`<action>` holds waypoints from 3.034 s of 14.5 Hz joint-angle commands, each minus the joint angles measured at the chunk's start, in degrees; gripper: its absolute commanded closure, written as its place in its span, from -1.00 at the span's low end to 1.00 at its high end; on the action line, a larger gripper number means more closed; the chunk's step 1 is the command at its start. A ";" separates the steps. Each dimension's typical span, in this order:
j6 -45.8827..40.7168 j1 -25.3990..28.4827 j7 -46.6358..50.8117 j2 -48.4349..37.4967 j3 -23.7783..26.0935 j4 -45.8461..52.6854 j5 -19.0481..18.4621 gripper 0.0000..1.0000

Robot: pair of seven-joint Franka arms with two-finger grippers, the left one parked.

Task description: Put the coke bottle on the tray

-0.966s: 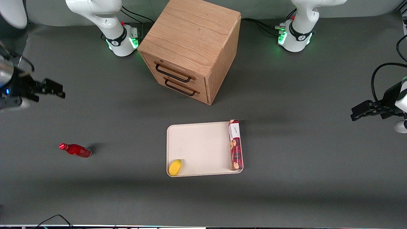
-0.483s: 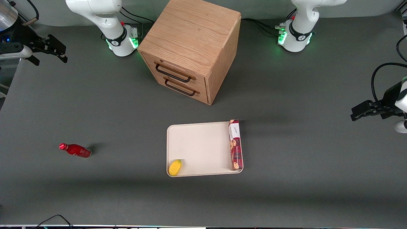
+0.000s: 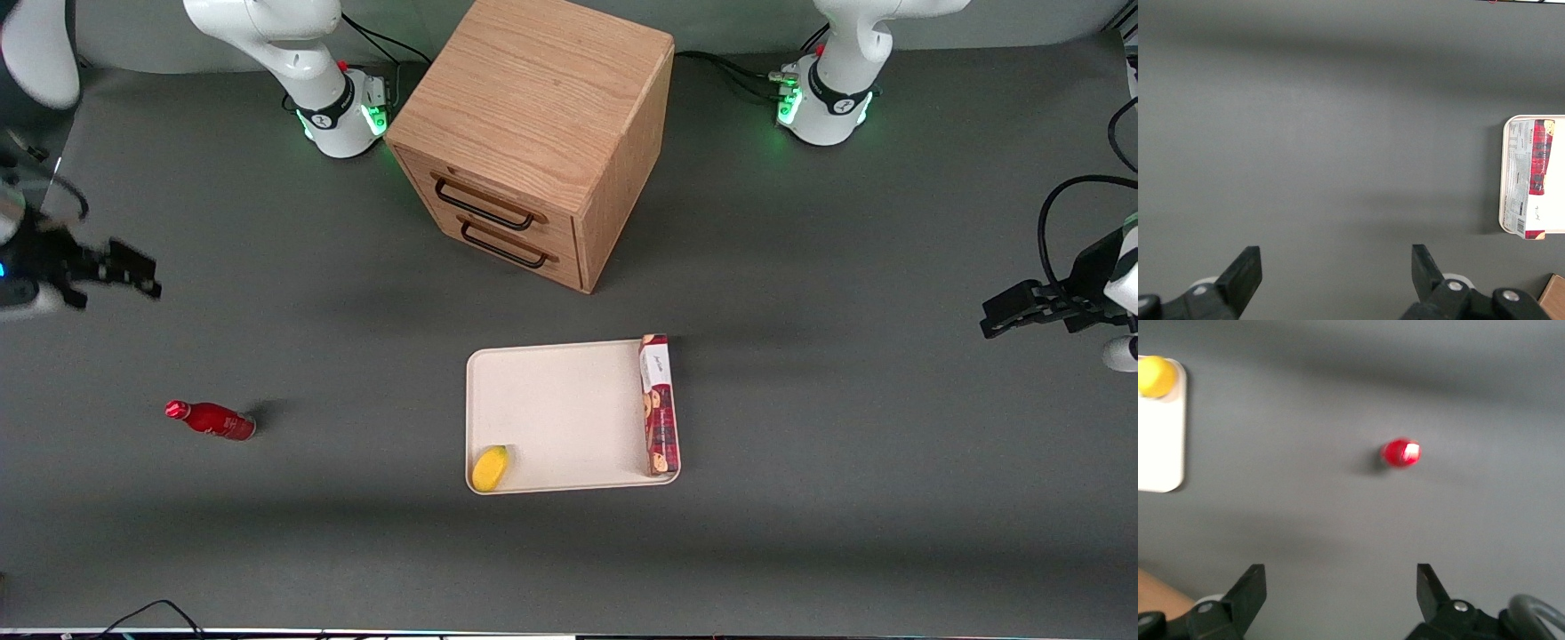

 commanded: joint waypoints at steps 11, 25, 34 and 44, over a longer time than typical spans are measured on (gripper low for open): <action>24.99 -0.70 -6.52 21.96 -3.69 -1.57 -0.86 -1.00; 22.18 -0.61 -9.51 18.53 -5.27 -3.87 -0.95 0.60; -1.69 0.27 -8.90 12.47 -2.21 13.41 -0.95 0.70; -18.43 1.40 42.62 15.34 26.43 26.01 -2.00 0.76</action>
